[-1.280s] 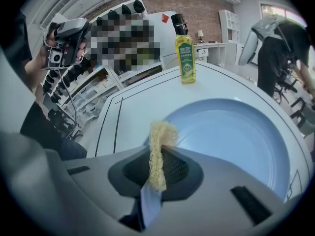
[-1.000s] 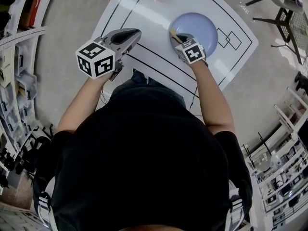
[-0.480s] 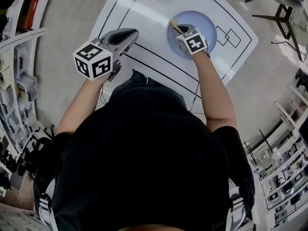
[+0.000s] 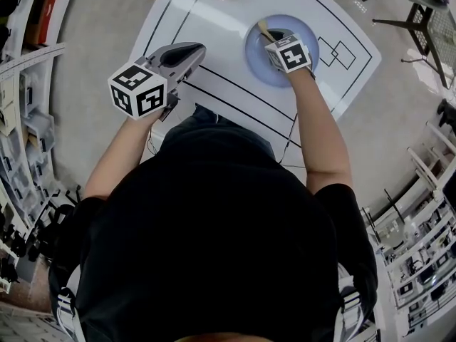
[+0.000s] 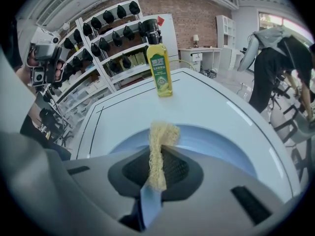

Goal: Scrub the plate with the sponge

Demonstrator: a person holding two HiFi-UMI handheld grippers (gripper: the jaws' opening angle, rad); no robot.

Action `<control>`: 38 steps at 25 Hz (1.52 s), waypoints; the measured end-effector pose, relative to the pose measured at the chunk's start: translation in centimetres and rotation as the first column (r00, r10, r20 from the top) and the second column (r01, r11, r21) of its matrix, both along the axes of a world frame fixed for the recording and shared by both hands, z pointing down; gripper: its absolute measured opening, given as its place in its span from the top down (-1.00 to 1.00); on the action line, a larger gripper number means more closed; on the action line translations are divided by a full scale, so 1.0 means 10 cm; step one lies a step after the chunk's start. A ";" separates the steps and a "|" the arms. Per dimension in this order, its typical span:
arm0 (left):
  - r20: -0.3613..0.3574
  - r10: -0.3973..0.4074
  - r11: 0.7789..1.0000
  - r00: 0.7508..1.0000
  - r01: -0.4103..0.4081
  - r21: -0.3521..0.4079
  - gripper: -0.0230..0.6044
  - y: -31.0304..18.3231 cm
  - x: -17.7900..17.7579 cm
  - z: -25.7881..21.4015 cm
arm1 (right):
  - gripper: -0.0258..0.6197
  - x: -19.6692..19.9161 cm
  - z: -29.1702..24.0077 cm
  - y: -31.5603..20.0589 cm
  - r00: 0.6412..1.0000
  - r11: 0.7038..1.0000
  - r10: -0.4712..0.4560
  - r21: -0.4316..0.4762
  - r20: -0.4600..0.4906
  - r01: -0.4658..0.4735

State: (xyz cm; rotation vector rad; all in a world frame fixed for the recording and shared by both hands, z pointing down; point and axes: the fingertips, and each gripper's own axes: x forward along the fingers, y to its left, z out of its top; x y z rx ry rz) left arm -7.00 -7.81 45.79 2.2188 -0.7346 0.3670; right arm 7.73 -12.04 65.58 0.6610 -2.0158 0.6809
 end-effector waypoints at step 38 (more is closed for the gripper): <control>-0.016 0.046 0.999 0.999 -0.047 -0.011 0.85 0.07 0.26 0.02 | 0.81 1.36 0.03 -0.10 0.945 0.954 0.300 0.042 -0.133 -0.297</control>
